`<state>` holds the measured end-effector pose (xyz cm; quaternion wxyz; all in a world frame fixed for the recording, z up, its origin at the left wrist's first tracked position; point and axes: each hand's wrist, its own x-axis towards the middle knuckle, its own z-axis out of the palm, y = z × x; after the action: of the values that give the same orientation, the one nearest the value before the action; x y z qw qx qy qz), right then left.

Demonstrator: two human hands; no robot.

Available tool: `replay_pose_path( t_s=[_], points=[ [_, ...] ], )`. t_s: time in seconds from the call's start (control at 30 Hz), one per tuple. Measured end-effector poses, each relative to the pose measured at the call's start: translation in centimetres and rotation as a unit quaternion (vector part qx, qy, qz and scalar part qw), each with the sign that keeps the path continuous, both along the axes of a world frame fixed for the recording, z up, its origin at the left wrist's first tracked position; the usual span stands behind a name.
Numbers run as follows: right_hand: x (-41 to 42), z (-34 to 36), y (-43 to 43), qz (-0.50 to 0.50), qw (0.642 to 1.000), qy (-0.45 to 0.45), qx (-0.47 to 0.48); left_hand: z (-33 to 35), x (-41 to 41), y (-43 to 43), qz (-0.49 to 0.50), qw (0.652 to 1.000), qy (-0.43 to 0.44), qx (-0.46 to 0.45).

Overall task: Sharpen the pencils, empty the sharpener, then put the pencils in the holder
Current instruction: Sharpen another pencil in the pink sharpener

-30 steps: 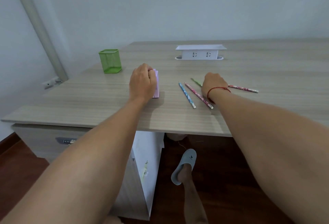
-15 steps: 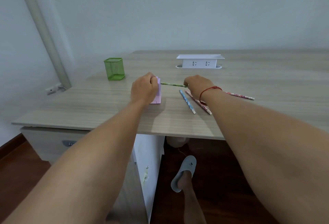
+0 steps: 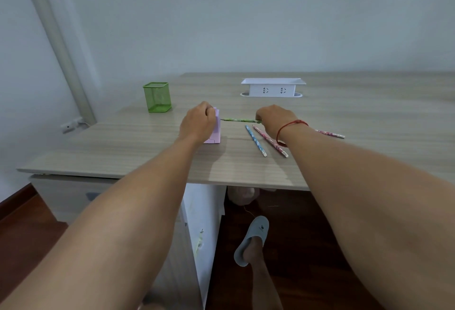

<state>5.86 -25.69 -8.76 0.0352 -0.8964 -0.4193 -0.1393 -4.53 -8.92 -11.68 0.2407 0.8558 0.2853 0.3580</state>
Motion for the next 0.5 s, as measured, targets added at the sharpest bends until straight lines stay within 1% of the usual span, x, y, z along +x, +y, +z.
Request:
replay_pose_path(
  t_s=[0.2,0.5],
  points=[
    [0.05,-0.16,-0.07,0.005,1.0,-0.001,-0.01,-0.12,-0.03,-0.13,0.0,1.0,-0.008,0.005],
    [0.4,-0.54,0.29,0.014,1.0,0.007,0.011,-0.19,-0.08,-0.28,0.004,1.0,-0.018,0.01]
  ],
)
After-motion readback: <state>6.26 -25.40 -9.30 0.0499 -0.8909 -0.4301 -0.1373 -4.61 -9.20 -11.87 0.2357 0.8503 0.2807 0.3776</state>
